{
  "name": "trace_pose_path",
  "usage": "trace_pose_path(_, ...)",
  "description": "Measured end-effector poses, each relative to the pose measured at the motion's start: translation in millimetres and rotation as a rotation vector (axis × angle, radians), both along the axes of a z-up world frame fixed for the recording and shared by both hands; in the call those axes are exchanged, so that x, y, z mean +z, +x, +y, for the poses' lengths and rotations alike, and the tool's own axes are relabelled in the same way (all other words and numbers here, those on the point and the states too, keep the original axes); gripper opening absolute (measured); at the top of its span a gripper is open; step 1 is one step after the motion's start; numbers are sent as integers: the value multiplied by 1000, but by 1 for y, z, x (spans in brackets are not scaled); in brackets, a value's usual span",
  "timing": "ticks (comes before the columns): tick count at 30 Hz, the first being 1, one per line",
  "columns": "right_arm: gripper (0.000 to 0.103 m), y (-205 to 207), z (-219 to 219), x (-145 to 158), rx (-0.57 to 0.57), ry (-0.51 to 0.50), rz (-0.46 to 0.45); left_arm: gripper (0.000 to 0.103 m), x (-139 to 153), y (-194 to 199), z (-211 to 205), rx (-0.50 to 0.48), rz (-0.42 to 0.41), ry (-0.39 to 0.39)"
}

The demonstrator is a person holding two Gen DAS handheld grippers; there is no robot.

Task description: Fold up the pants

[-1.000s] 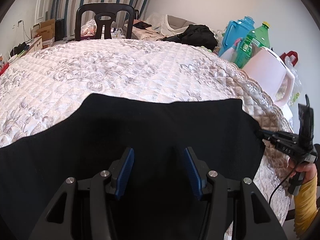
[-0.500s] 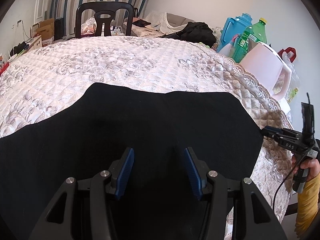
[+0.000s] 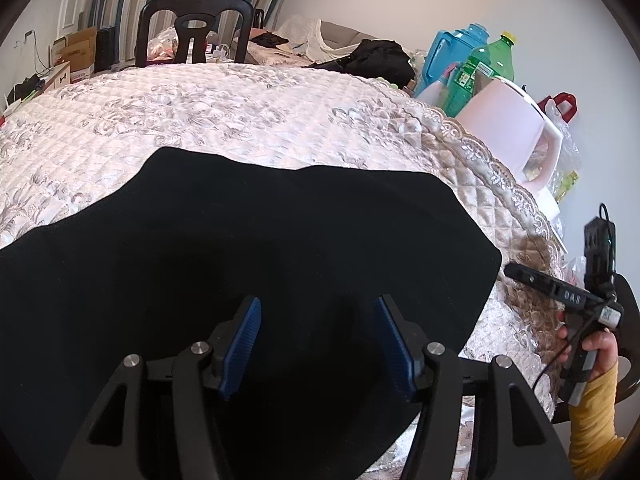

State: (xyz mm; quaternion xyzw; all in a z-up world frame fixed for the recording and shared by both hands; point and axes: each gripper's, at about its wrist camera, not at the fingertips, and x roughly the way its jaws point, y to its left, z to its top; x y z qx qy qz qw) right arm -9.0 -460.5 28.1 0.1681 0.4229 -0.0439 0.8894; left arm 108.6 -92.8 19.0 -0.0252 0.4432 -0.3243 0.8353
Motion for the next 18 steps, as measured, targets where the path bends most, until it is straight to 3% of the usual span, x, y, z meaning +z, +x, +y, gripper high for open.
trace_pose_path(10,64,17,26,-2,47,27,-53,64,0,-6,-5,-8,8,-3)
trace_pose_path(18,64,8,22,-11,50,295,-97,64,1,-9,-11,-33,14,-8)
